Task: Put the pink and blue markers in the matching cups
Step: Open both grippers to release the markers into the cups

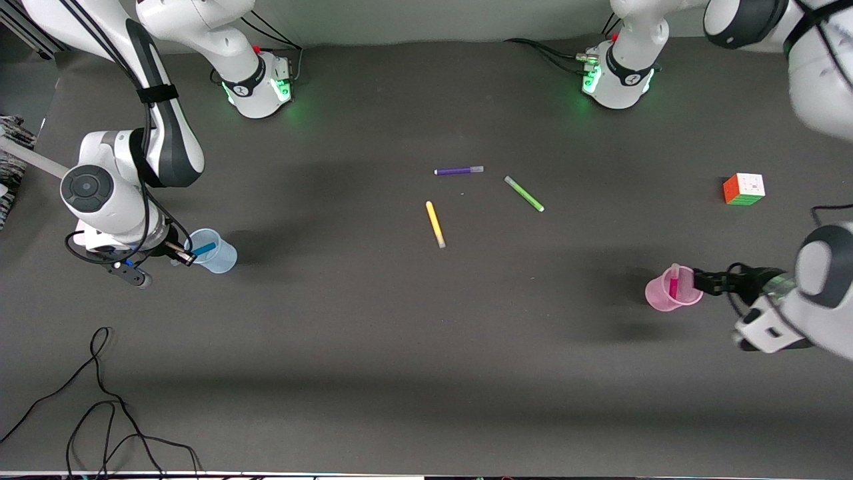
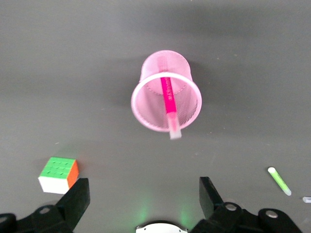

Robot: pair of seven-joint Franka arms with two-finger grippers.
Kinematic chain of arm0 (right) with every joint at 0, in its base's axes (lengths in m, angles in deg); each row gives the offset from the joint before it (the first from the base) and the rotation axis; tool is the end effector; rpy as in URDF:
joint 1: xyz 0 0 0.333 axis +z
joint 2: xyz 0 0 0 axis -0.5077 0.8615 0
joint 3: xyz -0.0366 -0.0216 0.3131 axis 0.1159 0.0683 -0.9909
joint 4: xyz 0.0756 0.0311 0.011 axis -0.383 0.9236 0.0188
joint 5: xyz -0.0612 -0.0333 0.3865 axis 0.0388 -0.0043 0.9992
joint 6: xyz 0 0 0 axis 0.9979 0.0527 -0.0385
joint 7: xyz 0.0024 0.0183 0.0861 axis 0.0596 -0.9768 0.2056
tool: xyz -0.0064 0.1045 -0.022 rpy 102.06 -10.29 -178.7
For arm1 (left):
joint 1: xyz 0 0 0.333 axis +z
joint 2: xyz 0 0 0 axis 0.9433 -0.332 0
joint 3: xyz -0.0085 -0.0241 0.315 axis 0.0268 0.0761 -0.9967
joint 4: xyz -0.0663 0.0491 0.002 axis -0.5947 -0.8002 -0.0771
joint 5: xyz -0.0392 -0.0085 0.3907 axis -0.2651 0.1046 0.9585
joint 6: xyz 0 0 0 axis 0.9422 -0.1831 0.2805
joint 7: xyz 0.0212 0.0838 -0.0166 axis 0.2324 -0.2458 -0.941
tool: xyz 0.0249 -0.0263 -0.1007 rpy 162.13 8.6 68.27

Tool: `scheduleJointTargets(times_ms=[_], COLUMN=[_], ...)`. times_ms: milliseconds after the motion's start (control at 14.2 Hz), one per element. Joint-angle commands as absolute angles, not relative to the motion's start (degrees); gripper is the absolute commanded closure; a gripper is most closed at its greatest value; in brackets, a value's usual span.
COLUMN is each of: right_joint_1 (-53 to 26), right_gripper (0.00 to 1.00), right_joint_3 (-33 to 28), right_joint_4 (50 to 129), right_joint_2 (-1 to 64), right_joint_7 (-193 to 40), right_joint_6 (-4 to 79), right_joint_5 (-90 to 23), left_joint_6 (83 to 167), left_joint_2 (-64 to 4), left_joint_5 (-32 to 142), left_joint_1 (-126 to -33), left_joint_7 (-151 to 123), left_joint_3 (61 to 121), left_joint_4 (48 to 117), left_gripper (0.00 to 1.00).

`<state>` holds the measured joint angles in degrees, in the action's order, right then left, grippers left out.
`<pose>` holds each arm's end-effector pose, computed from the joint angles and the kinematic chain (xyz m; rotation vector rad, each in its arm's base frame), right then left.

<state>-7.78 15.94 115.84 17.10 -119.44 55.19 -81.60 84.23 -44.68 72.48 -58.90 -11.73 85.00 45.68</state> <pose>0.5482 -0.0141 0.3175 2.8302 -0.7858 0.0635 0.6867 0.0534 0.3860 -3.0376 -0.1221 0.7141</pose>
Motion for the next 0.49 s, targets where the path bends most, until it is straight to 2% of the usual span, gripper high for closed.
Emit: scheduleJointTargets(times_ms=[0, 140, 421], right_joint_1=[-7.04, -6.87, -7.13], right_gripper=[0.0, 0.0, 0.0], right_joint_3=[16.73, 16.73, 16.64], right_joint_4=[116.42, 115.98, 108.44], right_joint_2=[16.87, 16.69, 16.08], right_joint_7=[-118.39, -117.43, -107.25], right_joint_6=[56.09, 55.66, 45.65], right_joint_5=[-82.78, -82.87, -80.42], left_joint_6=[86.22, 90.7, 99.92], left_joint_2=[-34.28, -27.6, -15.65], left_joint_5=[71.14, 70.87, 70.6], left_joint_1=[-57.08, -57.6, -57.96], left_joint_7=[-10.73, -10.73, -10.91], left_joint_3=[85.13, 85.13, 85.48], left_joint_4=[53.29, 58.83, 71.3], left_gripper=[0.0, 0.0, 0.0])
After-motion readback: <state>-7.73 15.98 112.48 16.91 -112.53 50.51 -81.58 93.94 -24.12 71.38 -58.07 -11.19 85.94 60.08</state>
